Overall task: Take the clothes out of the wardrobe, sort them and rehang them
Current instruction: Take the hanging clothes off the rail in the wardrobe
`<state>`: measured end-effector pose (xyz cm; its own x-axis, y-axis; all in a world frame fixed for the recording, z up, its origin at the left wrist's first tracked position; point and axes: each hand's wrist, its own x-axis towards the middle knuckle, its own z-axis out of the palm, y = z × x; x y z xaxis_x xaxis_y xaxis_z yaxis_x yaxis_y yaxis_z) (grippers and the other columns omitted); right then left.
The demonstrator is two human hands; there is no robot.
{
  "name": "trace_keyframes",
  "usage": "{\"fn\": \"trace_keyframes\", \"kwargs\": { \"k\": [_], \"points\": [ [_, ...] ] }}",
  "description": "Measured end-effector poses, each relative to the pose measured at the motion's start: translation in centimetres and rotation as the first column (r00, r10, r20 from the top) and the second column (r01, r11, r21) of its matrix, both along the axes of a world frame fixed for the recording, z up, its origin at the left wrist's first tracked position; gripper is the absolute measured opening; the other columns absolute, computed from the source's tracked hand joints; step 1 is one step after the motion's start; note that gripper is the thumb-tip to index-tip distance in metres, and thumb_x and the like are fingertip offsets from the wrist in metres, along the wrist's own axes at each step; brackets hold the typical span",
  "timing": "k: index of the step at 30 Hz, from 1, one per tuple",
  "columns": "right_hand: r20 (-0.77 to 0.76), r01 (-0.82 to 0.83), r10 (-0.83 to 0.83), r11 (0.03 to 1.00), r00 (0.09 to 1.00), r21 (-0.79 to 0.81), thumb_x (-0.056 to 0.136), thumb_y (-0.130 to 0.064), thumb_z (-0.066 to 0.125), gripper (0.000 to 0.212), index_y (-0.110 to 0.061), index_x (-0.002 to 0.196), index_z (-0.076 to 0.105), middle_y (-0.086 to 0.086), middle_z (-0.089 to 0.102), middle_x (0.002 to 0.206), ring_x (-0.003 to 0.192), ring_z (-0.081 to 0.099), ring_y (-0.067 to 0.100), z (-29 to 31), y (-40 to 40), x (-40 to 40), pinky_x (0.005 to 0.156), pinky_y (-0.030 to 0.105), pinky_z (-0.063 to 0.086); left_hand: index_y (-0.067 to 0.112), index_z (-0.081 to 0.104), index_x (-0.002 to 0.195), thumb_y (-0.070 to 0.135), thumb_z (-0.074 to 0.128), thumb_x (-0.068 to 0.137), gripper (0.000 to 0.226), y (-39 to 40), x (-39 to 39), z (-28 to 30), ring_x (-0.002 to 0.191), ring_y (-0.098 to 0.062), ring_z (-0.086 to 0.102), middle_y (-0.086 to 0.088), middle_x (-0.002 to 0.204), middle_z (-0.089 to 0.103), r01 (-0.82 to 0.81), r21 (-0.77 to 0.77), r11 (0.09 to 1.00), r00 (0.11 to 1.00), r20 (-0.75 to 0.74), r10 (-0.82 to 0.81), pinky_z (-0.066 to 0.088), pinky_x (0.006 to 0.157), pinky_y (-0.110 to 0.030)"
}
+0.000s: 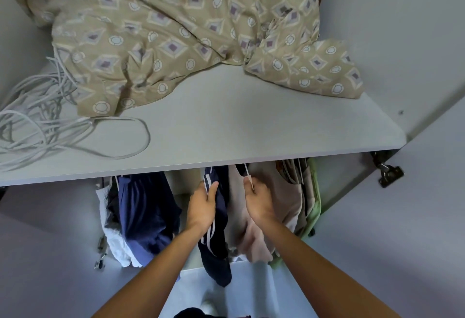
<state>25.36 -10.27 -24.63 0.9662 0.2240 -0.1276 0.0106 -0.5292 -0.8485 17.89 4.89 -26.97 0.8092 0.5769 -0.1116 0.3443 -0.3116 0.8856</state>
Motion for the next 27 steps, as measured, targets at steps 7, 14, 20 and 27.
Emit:
{"fn": "trace_keyframes", "kwargs": {
  "k": [7,14,20,27],
  "points": [
    [0.122,-0.012,-0.005,0.991,0.993,0.137,0.11,-0.03,0.046,0.042,-0.023,0.068,0.043,-0.009,0.044,0.055,0.052,0.04,0.006,1.9,-0.3,-2.9,0.058,0.036,0.037,0.024,0.063,0.104,0.06,0.046,0.104,0.04,-1.1,-3.7,1.5,0.077,-0.02,0.068,0.001,0.08,0.068,-0.01,0.064,0.998,0.991,0.137,0.001,0.058,0.078,-0.045],
    [0.082,-0.143,0.128,0.964,0.988,0.225,0.107,-0.019,0.054,0.046,-0.026,0.064,0.04,-0.013,0.039,0.055,0.054,0.036,0.004,1.5,-2.6,-7.4,0.058,0.028,0.032,0.025,0.059,0.083,0.057,0.054,0.103,0.039,-3.4,-9.7,1.8,0.064,-0.014,0.059,0.007,0.065,0.062,-0.123,0.091,0.988,0.988,0.105,0.113,0.055,0.07,-0.046],
    [0.028,-0.304,0.308,0.917,0.951,0.256,0.105,-0.023,0.059,0.048,-0.022,0.06,0.04,-0.012,0.039,0.051,0.05,0.035,0.004,0.5,-4.7,-14.1,0.053,0.024,0.031,0.025,0.037,0.067,0.052,0.059,0.102,0.049,-8.0,-18.3,3.1,0.055,-0.009,0.036,0.012,0.054,0.04,-0.263,0.104,0.959,0.964,0.064,0.258,0.039,0.059,-0.036],
    [0.012,-0.54,0.544,0.831,0.839,0.135,0.099,-0.033,0.063,0.051,-0.021,0.059,0.033,-0.006,0.036,0.05,0.05,0.032,0.009,-1.0,-7.7,-27.1,0.054,0.032,0.028,0.019,0.034,0.068,0.058,0.057,0.101,0.056,-15.6,-34.3,2.7,0.056,-0.009,0.034,0.009,0.058,0.035,-0.538,0.06,0.841,0.842,-0.003,0.539,0.034,0.058,-0.035]
  ]
}}
